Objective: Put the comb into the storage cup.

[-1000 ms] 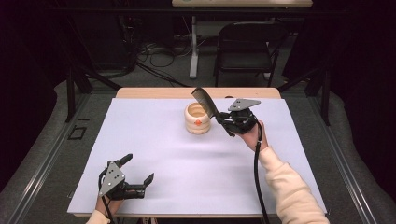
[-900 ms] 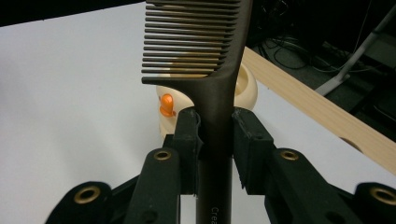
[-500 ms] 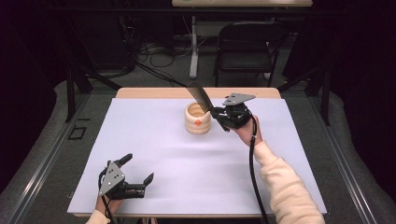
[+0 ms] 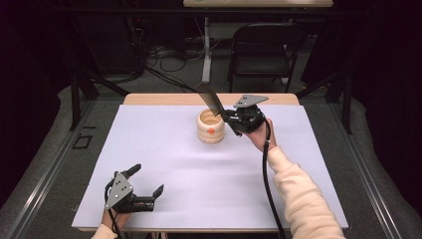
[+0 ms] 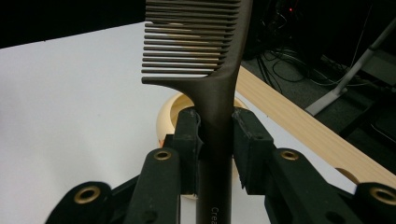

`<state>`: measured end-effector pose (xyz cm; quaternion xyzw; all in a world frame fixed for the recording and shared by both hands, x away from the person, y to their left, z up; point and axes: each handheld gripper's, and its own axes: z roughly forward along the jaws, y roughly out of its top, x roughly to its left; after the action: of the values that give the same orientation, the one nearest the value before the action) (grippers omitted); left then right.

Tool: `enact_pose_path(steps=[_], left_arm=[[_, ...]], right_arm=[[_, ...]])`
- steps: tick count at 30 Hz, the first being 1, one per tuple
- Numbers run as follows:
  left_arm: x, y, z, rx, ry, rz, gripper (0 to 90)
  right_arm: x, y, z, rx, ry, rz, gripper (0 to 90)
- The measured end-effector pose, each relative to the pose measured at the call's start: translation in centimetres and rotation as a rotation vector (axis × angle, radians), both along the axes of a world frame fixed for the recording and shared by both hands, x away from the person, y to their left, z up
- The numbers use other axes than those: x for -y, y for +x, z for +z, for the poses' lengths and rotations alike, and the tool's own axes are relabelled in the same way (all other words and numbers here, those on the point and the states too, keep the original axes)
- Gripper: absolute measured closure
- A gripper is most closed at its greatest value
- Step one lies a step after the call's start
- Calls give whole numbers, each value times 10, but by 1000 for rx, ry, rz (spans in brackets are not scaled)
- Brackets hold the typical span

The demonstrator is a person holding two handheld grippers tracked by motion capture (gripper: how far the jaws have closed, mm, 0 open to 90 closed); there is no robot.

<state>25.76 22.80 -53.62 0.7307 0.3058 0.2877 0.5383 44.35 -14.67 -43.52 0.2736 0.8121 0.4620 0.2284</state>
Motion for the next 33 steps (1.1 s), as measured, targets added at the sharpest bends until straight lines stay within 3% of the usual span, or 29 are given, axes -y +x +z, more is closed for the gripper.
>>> enact_pose_path(steps=[33], left_arm=[[0, 0, 0, 2, 1, -1, 1]], right_arm=[[-16, 12, 10, 25, -15, -13, 727]])
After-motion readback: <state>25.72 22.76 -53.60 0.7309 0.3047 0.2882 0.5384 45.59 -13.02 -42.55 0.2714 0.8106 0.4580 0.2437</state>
